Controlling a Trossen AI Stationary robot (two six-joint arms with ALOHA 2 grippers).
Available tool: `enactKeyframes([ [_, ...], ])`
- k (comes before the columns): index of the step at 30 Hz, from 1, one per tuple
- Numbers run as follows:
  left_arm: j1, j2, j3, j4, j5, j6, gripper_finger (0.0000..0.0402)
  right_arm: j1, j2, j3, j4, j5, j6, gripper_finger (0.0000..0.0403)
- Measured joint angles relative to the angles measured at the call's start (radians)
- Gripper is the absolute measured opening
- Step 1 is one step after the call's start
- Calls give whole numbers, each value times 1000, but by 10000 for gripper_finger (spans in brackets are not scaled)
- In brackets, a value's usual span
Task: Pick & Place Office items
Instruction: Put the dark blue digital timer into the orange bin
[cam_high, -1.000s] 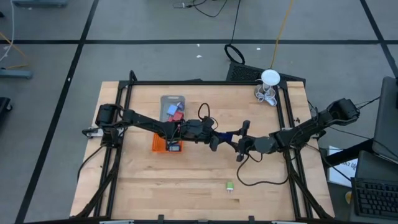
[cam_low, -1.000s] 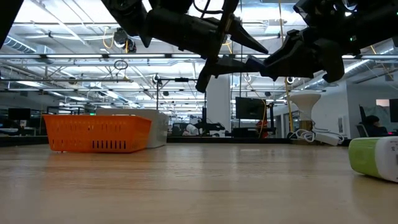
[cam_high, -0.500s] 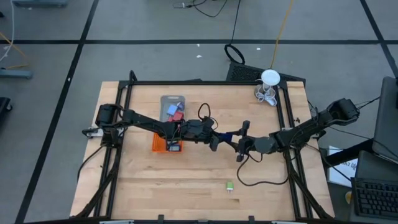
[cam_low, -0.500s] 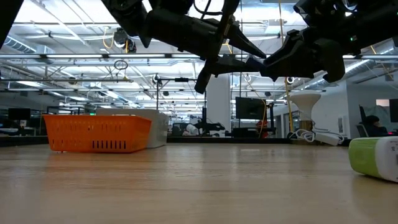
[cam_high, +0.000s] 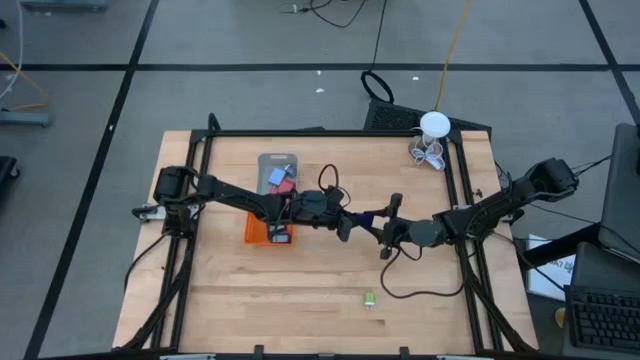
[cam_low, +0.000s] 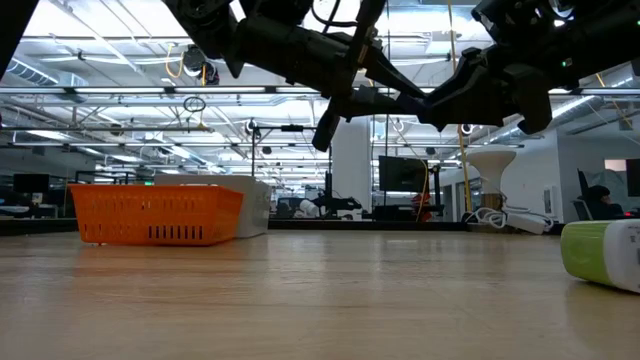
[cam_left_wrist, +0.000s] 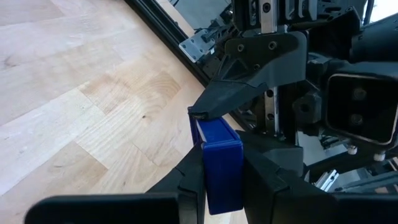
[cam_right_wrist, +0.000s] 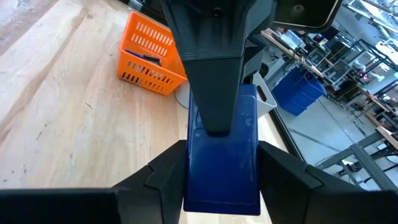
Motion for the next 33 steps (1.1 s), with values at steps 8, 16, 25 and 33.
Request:
enactKeyframes([
  [8,35,-34,0,-34,66,63,63,-1,-21,-1,-20,-9,171,191],
  [16,15,-121,0,-128,44,155,65,-4,-201,-1,-158,-182,282,218],
  [25,-81,-237,0,-287,-171,284,63,-2,-461,-78,-241,-353,324,207],
  [33,-140,-310,-1,-456,-325,313,57,-40,-677,-224,-125,-423,373,201],
])
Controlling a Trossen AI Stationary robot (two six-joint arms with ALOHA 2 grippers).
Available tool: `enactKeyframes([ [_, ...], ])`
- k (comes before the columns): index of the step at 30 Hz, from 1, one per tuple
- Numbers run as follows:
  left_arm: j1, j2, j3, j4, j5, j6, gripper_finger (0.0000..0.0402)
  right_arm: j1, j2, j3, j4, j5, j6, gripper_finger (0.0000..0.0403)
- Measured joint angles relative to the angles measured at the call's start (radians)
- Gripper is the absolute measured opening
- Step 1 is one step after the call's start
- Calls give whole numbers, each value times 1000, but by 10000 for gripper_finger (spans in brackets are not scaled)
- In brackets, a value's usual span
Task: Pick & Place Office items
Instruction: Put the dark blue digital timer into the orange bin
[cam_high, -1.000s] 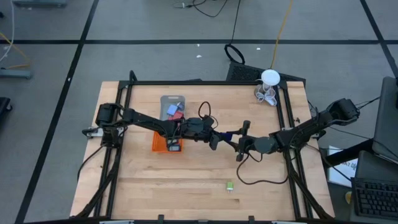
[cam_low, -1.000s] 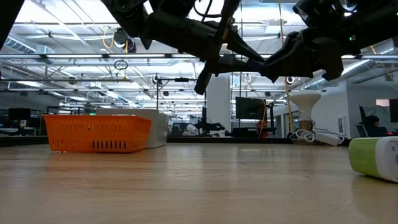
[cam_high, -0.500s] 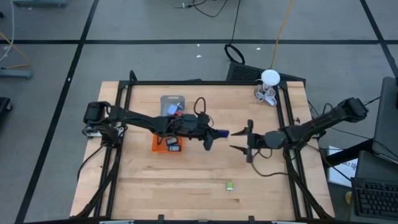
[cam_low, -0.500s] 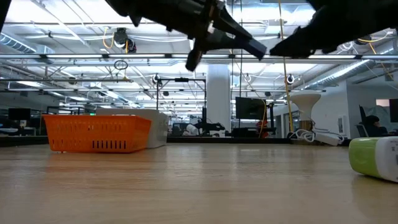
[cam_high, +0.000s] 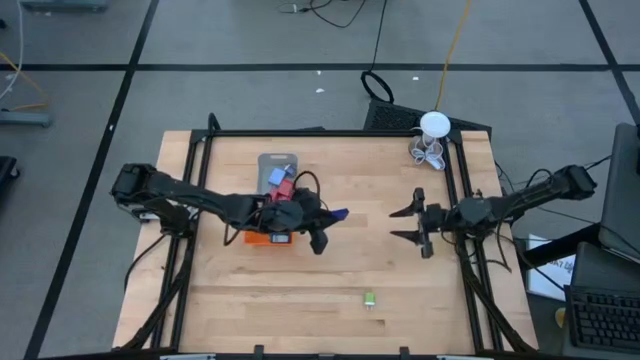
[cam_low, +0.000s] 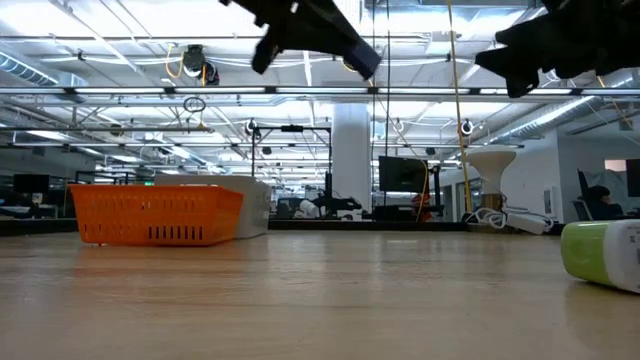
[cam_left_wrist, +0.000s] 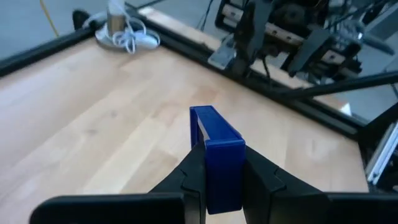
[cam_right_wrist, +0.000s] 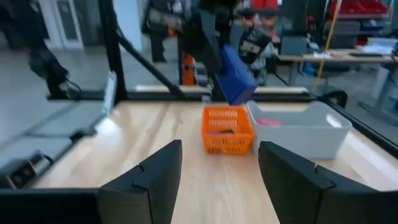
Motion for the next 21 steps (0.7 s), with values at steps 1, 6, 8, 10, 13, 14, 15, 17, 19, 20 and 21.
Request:
enactKeyframes([
  [1,-5,-8,0,-8,-13,0,57,-7,-22,-9,1,-14,4,201],
  [6,-31,-44,0,-108,-97,-20,59,-30,-110,-45,-18,-31,26,200],
  [8,-40,-57,0,-152,-139,-41,62,-36,-135,-47,-32,-31,28,200],
  [10,-47,-64,0,-192,-164,-68,61,-39,-152,-47,-52,-31,28,200],
  [13,-60,-64,0,-213,-181,-81,57,-40,-166,-47,-69,-30,28,200],
  [14,-64,-64,0,-215,-180,-82,57,-40,-166,-47,-72,-30,28,201],
  [15,-69,-64,0,-214,-180,-81,57,-40,-166,-47,-72,-30,28,201],
  [17,-76,-64,0,-213,-180,-82,57,-40,-166,-47,-71,-30,28,200],
  [19,-88,-64,-22,-159,-176,-55,57,-40,-166,-47,-71,-30,28,201],
  [20,-93,-65,-48,-92,-155,-14,57,-40,-166,-47,-70,-30,28,201],
  [21,-99,-65,-85,-1,-118,38,57,-40,-166,-47,-70,-30,27,200],
])
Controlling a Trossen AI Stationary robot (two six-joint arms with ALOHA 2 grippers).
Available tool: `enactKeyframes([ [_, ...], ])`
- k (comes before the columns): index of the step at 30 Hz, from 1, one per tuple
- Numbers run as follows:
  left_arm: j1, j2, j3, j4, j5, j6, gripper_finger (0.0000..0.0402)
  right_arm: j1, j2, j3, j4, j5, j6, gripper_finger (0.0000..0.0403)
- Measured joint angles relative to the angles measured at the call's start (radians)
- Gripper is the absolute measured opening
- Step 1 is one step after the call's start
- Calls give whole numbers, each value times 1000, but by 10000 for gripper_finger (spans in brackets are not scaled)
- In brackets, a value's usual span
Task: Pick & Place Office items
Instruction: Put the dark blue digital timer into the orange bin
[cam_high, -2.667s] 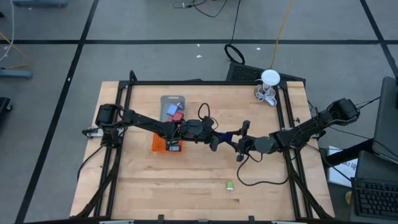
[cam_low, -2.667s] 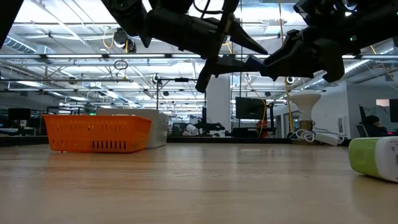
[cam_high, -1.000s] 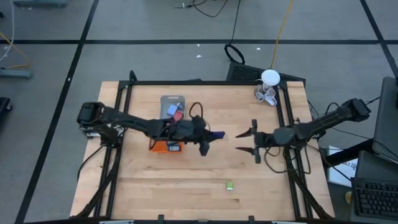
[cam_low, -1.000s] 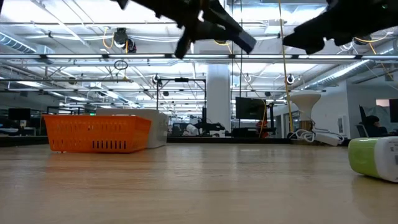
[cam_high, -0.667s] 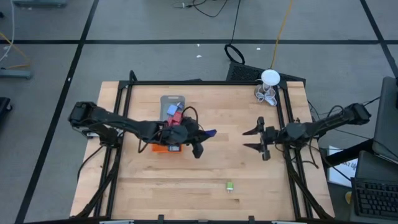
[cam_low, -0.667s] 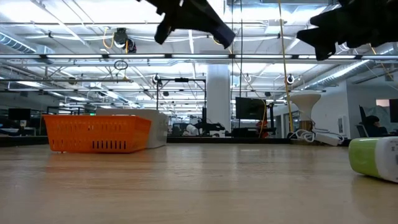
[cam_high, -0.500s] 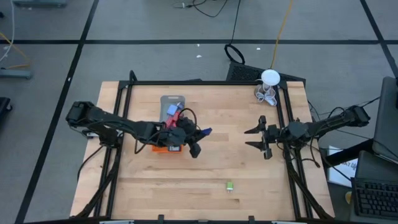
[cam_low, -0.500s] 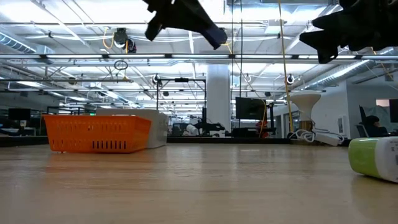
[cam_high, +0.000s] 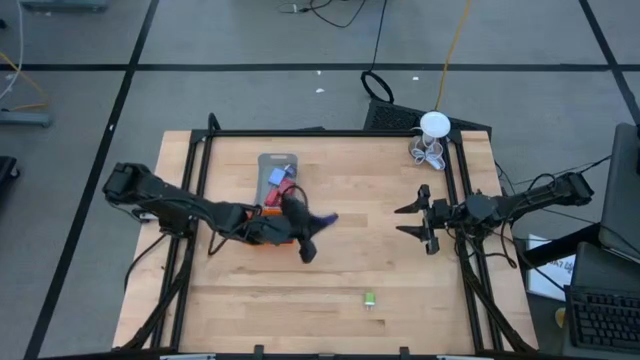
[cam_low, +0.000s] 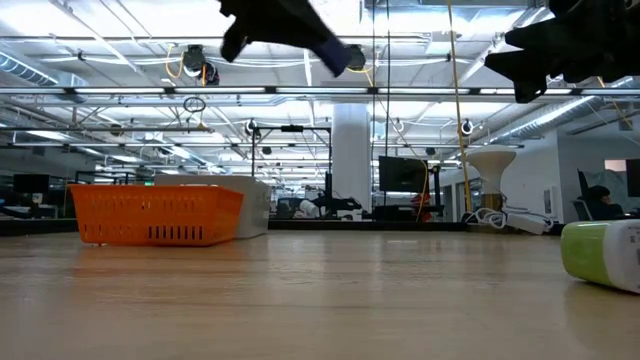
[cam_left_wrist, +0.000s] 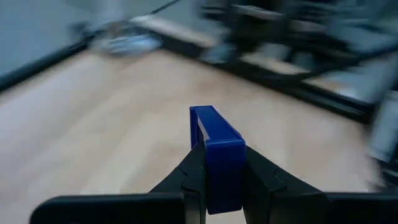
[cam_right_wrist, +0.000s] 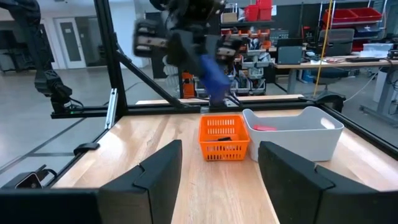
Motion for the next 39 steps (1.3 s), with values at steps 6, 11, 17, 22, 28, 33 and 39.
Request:
enactKeyframes([
  [6,-11,-13,-224,418,151,99,57,0,0,0,0,1,4,200],
  [11,-2,-154,-393,438,103,33,57,0,0,0,0,2,15,200],
  [17,-21,-387,-545,376,16,-20,60,0,0,0,-3,2,11,200],
  [22,-26,-585,-580,34,13,-202,56,0,0,0,-7,4,8,200],
  [28,-28,-655,-583,-314,14,-523,61,0,0,0,-7,6,-3,200],
  [33,-42,-614,-582,-473,26,-719,58,0,0,0,-6,6,-2,199],
  [39,-53,-557,-582,-490,27,-793,69,0,0,0,-6,6,-2,199],
])
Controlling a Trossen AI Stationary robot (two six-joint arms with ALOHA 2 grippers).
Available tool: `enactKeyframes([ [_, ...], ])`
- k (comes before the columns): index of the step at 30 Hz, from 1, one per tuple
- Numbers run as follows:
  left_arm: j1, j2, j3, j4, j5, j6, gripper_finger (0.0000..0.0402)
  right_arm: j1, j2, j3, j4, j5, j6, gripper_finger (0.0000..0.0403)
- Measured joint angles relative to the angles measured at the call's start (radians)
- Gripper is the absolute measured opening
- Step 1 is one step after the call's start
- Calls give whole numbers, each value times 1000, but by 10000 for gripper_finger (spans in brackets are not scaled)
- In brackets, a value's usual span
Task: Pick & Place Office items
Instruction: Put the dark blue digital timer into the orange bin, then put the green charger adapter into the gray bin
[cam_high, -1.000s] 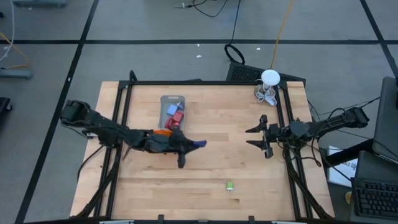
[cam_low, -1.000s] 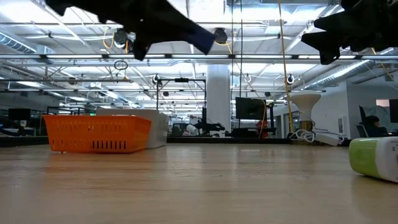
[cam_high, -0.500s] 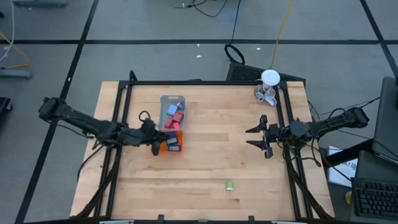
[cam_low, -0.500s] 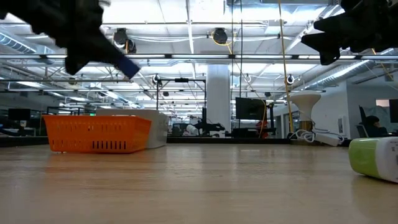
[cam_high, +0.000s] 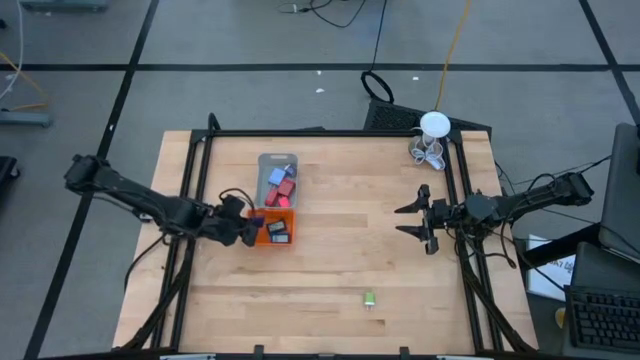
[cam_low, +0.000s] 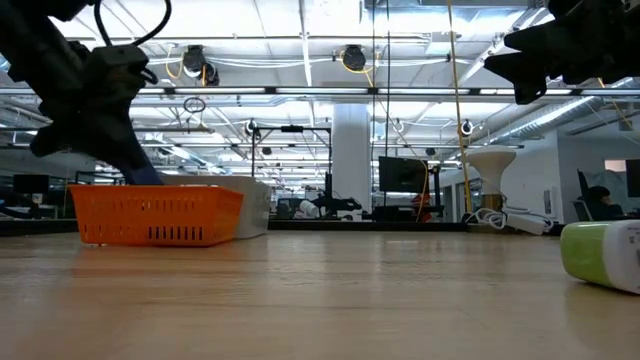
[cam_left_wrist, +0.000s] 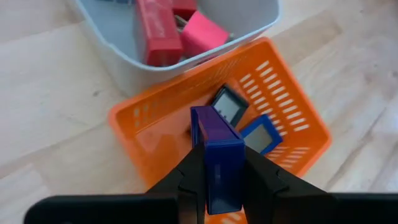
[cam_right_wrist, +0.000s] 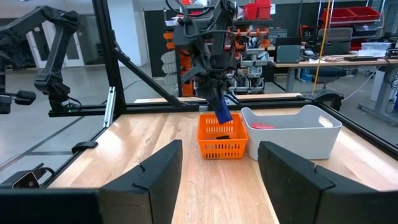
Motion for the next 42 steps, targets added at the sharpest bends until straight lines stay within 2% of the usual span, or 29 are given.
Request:
enactKeyframes([
  [13,1,95,0,90,0,3,80,0,0,0,2,0,1,199],
  [23,1,101,0,91,14,-5,84,0,1,0,0,0,1,199],
  [26,1,101,0,91,15,-17,104,0,1,0,0,0,1,199],
  [35,3,101,0,92,-4,-20,198,0,1,0,0,0,1,200],
  [42,3,101,0,93,-11,-13,234,0,1,0,7,0,1,199],
])
